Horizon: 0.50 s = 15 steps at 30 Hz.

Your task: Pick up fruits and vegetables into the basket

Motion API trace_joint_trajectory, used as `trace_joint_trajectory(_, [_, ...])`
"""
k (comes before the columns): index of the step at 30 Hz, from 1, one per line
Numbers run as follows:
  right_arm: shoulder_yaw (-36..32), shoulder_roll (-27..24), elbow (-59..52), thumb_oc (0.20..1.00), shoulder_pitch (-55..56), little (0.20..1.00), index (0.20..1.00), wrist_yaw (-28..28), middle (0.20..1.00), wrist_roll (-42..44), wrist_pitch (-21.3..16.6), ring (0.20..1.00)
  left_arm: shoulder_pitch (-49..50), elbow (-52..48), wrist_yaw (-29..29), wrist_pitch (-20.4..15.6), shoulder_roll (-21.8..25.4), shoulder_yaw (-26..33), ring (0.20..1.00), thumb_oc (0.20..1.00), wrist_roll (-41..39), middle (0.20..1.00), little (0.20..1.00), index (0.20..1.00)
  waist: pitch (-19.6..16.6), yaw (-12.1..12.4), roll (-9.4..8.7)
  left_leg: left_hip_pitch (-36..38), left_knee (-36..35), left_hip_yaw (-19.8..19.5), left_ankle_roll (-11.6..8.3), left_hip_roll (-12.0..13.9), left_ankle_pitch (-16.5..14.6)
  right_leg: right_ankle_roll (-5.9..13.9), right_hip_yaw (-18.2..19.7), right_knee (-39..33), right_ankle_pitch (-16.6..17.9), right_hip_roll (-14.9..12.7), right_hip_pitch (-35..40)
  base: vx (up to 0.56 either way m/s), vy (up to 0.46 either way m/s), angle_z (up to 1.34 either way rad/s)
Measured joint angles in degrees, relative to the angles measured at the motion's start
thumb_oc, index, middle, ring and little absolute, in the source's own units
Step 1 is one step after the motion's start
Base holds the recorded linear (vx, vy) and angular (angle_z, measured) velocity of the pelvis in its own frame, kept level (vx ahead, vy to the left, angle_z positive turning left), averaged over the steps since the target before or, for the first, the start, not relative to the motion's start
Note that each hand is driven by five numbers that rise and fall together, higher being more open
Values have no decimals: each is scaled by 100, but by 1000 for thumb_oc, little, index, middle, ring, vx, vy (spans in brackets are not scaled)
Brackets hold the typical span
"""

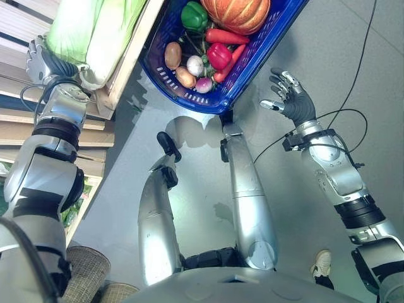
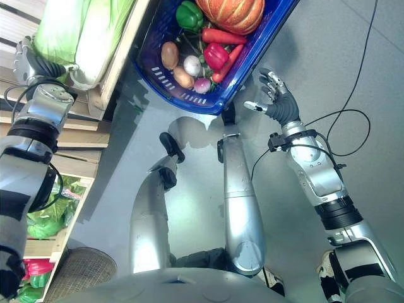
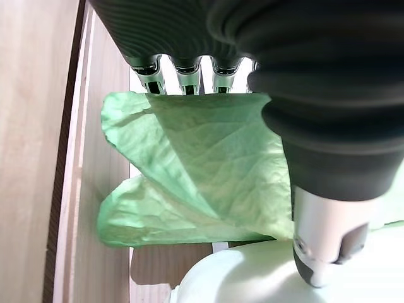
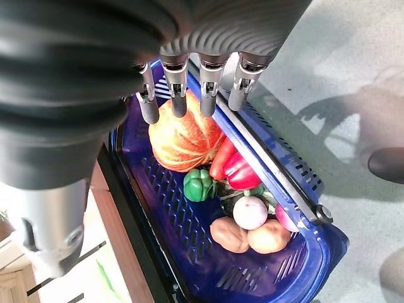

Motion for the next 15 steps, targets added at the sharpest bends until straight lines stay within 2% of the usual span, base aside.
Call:
trace_joint_trajectory(6, [-2, -96, 5, 1000, -4, 1000, 1000, 95, 1000, 5, -81, 1000, -131, 166, -255, 121, 21, -188, 1000, 1000, 2, 1000, 1000, 1000, -17, -10, 74, -22, -67, 21, 1, -2, 20, -8, 25, 6, 12, 8, -72, 3, 21, -1])
trace_joint_trajectory(7, [-2, -98, 5, 1000, -3, 1000, 1000, 108, 1000, 5, -85, 1000, -139, 199, -296, 147, 21, -190, 636, 636, 0, 636, 636, 636, -13, -16, 106, -26, -70, 25, -1, 2, 22, -11, 27, 6, 14, 13, -81, 0, 0, 0])
trace_joint_trajectory(8, [-2, -98, 7, 1000, -3, 1000, 1000, 112, 1000, 5, -85, 1000, -143, 214, -322, 156, 24, -186, 558, 558, -1, 558, 558, 558, -11, -24, 118, -26, -74, 24, -3, 2, 24, -11, 27, 6, 14, 17, -81, 0, 0, 0])
trace_joint_trajectory(9, [-2, -100, 7, 1000, -4, 1000, 1000, 117, 1000, 5, -88, 1000, -165, 270, -338, 165, 27, -190, 200, 200, -3, 200, 200, 200, -12, -36, 130, -25, -73, 25, -7, 3, 26, -12, 26, 4, 15, 20, -83, 0, 0, 0])
trace_joint_trajectory(13, [-2, -99, 7, 1000, -5, 1000, 1000, 117, 1000, 6, -98, 1000, -204, 304, -343, 279, 108, -190, 200, 200, -8, 200, 200, 200, -13, -52, 132, -24, -79, 23, -20, 10, 34, -21, 26, -3, 22, 42, -88, 0, 0, 0])
trace_joint_trajectory(15, [-3, -99, 7, 1000, -4, 1000, 1000, 115, 1000, 6, -100, 1000, -195, 305, -549, 273, 145, -180, 200, 200, -175, 200, 200, 200, -13, -57, 132, -27, -80, 20, -23, 12, 35, -22, 25, -12, 23, 46, -88, 0, 0, 0])
